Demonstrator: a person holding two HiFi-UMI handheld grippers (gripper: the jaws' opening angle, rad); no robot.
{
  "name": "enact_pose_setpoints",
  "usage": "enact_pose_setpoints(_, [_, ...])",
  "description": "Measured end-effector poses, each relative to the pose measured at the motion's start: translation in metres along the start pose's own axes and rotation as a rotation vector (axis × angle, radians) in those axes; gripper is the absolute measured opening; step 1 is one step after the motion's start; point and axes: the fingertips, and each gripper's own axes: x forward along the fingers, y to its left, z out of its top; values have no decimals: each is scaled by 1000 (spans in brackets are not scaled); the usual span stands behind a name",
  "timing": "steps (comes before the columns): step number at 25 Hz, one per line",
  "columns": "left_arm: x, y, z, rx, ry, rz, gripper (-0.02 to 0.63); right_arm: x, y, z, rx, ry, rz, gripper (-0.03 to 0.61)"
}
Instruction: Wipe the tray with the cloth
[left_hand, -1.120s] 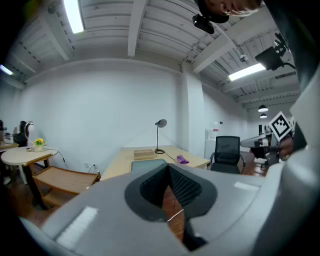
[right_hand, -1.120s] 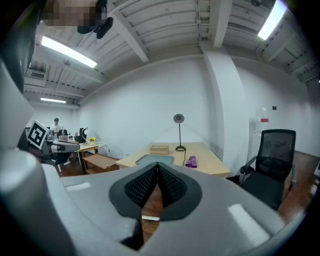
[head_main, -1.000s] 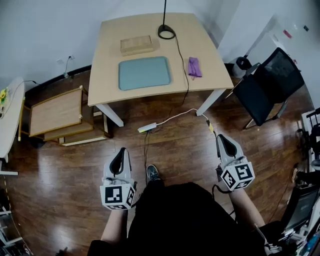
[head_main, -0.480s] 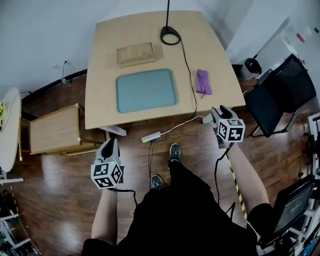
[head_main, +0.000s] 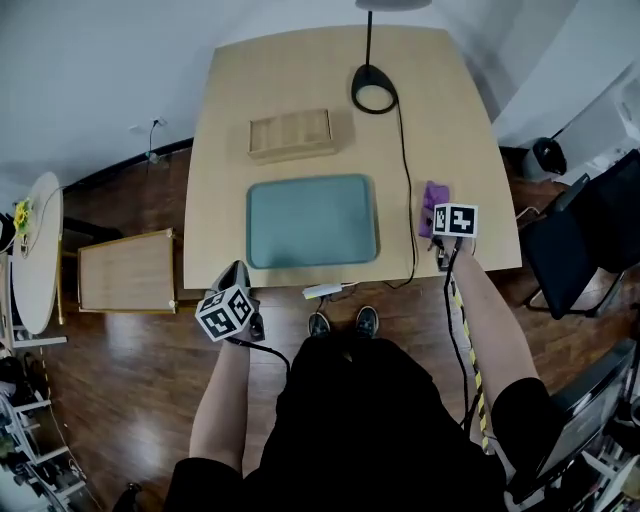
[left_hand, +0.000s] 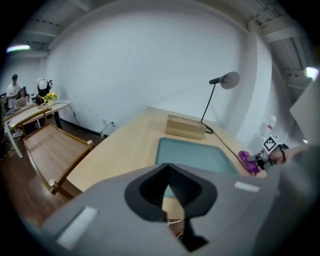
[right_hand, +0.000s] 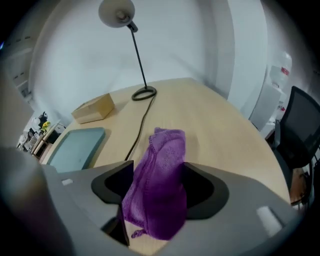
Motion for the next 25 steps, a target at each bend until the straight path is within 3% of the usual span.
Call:
enact_pose_setpoints(4, [7, 12, -13, -17, 33, 21, 21, 18, -4, -7, -92, 101, -81, 307])
enact_pose_setpoints(7, [13, 24, -17, -57, 53, 22, 21, 19, -5, -3, -81, 107, -101, 278])
enact_pose_setpoints(10, [28, 30, -9, -42, 63, -1, 21, 19, -1, 1, -89, 95, -94, 131])
enact_pose_setpoints(14, [58, 21, 2, 62, 89, -109, 21, 8, -5, 2, -117, 81, -148, 103])
enact_pose_setpoints(15, [68, 20, 7, 111, 103, -133, 25, 0, -8, 5, -96, 49, -180, 101])
enact_pose_setpoints(18, [93, 18, 11, 281, 186, -199, 120, -37, 0, 26, -47, -123, -231, 103])
enact_pose_setpoints(21, [112, 16, -9, 412, 346, -235, 137, -58, 51, 55, -67, -268, -100, 103])
enact_pose_setpoints(23, [113, 15, -22, 439, 409, -232, 133, -53, 90, 57, -98, -259, -5, 103])
enact_pose_setpoints(25, [108, 13, -27, 445, 425, -235, 129, -37, 121, 55, -148, -205, 35, 104])
